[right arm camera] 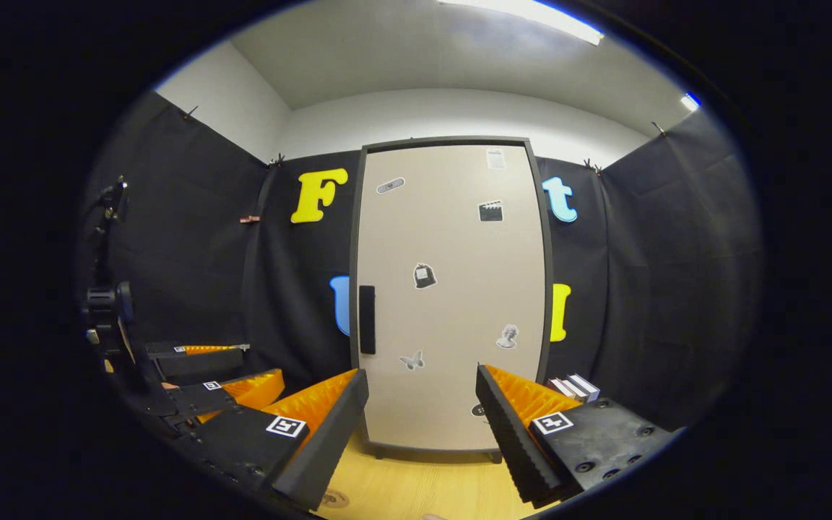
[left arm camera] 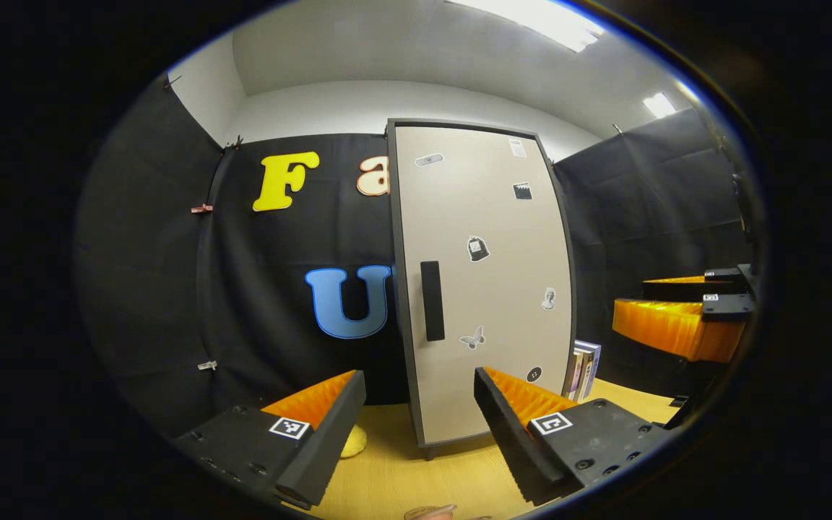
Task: Open the cabinet door with the right hand, grasp the bottle in the cabinet with the left hand and place it on the coaster, then close the cabinet door with the right hand.
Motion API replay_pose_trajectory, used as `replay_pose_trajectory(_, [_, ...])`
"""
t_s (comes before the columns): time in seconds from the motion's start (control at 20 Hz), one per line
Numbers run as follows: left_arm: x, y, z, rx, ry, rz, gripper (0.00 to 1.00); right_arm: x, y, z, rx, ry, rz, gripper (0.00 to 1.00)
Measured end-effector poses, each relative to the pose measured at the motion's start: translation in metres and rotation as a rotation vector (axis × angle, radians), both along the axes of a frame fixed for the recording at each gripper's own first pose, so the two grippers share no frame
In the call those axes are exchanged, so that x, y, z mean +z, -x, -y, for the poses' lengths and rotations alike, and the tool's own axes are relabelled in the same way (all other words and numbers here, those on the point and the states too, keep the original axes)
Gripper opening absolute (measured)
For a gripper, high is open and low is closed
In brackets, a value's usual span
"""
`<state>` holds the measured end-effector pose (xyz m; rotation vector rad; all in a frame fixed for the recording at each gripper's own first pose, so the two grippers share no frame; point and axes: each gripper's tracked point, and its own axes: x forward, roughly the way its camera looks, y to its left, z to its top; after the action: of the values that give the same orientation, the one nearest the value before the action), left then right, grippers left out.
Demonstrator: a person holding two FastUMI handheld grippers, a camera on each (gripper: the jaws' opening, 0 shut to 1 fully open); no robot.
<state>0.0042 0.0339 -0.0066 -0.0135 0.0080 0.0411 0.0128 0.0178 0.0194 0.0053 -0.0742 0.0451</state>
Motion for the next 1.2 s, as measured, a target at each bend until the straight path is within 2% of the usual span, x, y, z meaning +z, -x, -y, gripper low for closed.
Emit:
replay_pose_trajectory(0.3, [-0.004,-0.010,-0.018,0.015,0.009,-0.008,0.95,-0.007,-0.017,-0.017,0.029,0.060,-0.014,0.98])
replay_pose_trajectory(0.55, [-0.014,-0.017,-0.044,0.045,0.008,-0.024,0.96,-0.012,-0.050,-0.036,0.060,0.007,-0.021,0.97])
replay_pose_trajectory(0.65, [-0.022,-0.019,-0.057,0.061,0.016,-0.039,0.96,-0.010,-0.069,-0.048,0.090,-0.005,-0.022,0.97])
replay_pose_trajectory(0.85, [-0.039,-0.019,-0.090,0.103,0.040,-0.071,0.95,-0.002,-0.113,-0.063,0.082,-0.013,0.021,0.98])
replay_pose_trajectory(0.95, [-0.047,-0.017,-0.105,0.129,0.047,-0.079,0.95,-0.006,-0.138,-0.082,0.113,-0.023,0.010,0.97])
replay_pose_trajectory(1.2, [-0.069,-0.007,-0.134,0.165,0.041,-0.118,0.95,-0.009,-0.200,-0.106,0.090,-0.023,0.037,0.94])
